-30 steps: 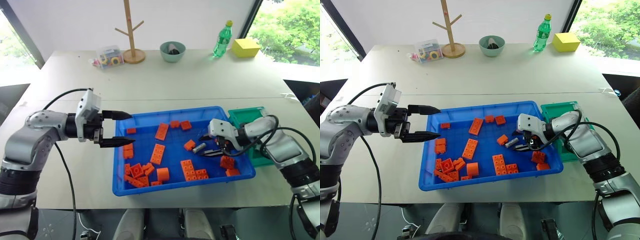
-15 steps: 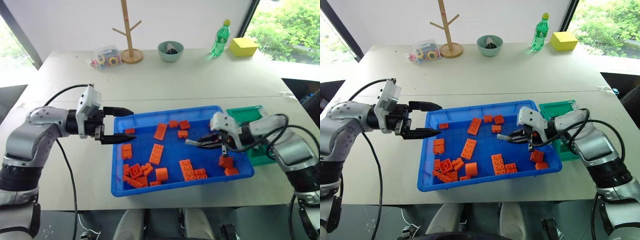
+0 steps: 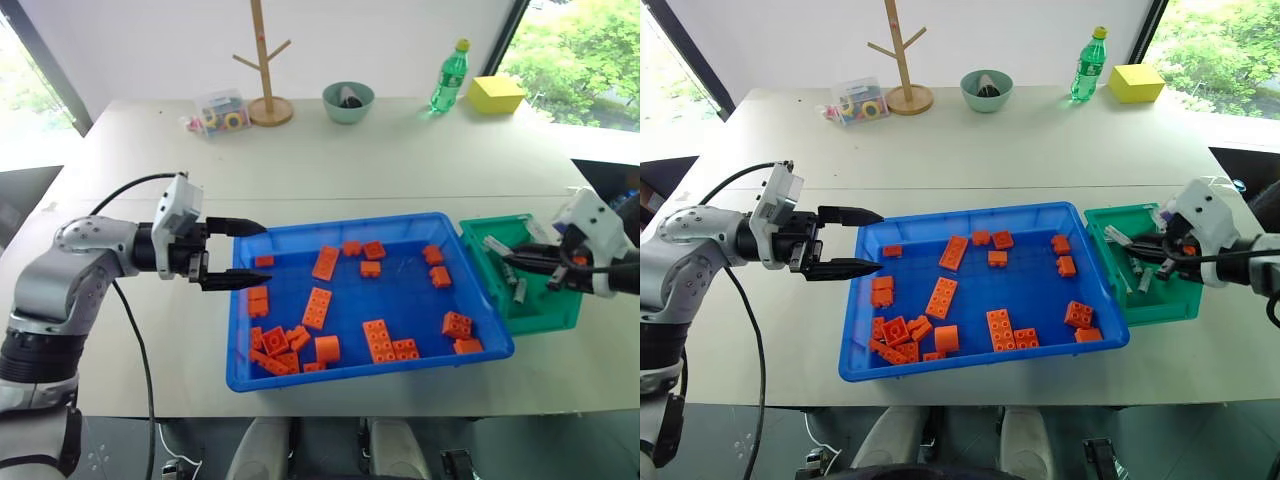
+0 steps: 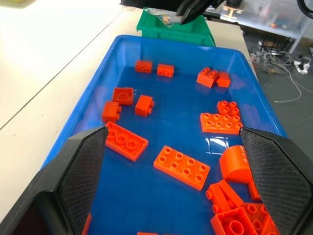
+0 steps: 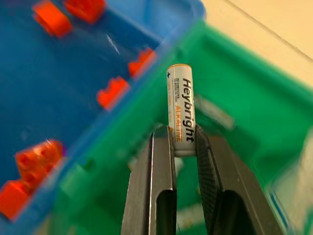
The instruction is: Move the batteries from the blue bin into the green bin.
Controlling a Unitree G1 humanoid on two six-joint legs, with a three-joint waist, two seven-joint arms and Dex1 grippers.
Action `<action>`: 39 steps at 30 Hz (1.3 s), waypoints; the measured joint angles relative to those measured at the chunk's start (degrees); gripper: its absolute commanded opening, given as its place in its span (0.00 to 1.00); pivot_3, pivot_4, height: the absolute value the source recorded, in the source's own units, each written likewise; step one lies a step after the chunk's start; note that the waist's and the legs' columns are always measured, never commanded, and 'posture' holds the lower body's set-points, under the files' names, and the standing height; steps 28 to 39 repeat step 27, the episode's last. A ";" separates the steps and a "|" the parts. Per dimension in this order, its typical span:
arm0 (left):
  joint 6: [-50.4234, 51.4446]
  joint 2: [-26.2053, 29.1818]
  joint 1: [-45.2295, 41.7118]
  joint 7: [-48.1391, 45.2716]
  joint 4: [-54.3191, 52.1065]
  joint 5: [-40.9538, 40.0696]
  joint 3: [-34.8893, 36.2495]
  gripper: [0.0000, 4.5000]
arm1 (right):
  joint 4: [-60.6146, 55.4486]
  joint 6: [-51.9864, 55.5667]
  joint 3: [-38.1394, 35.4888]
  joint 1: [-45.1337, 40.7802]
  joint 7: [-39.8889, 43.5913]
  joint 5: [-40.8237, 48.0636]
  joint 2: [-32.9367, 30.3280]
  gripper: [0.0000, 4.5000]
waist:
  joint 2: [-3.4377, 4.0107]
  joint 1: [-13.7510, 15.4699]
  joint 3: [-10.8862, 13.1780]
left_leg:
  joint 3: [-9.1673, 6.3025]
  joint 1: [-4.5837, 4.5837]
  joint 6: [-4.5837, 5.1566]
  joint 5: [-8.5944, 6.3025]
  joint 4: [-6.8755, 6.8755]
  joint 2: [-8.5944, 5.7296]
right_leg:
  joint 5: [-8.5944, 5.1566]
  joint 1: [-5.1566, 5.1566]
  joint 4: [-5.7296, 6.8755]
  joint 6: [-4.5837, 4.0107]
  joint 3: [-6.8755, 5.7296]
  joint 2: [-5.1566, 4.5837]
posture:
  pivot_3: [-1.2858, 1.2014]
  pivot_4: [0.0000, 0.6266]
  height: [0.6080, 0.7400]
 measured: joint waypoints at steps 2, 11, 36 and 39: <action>-0.05 -0.01 -0.10 -0.13 0.41 0.18 0.00 1.00 | -0.13 0.00 -0.79 1.08 -2.00 -0.68 0.11 0.35 | 0.00 0.02 0.00 | -0.01 0.01 0.00 0.00 0.00 0.01 | 0.00 0.00 0.02 0.00 0.00 0.02 | 0.52 0.24 0.72; -0.10 -0.02 -0.12 -0.54 0.73 0.62 0.05 1.00 | -4.27 3.11 -8.35 4.04 -2.03 4.01 1.66 0.68 | 0.00 0.50 0.00 | -0.01 0.00 0.00 0.00 0.02 0.00 | 0.00 0.04 0.00 0.00 -0.02 0.05 | 0.52 0.24 0.72; 0.14 2.73 1.61 -0.34 1.88 0.56 2.74 1.00 | 2.38 -6.46 -31.95 25.02 20.18 7.77 1.29 0.68 | -0.01 0.39 0.01 | 0.03 0.21 0.02 -0.01 0.02 0.03 | -0.10 0.22 -0.04 -0.16 0.01 0.02 | 0.52 0.24 0.72; 0.14 2.73 1.61 -0.34 1.88 0.56 2.74 1.00 | 2.38 -6.46 -31.95 25.02 20.18 7.77 1.29 0.68 | -0.01 0.39 0.01 | 0.03 0.21 0.02 -0.01 0.02 0.03 | -0.10 0.22 -0.04 -0.16 0.01 0.02 | 0.52 0.24 0.72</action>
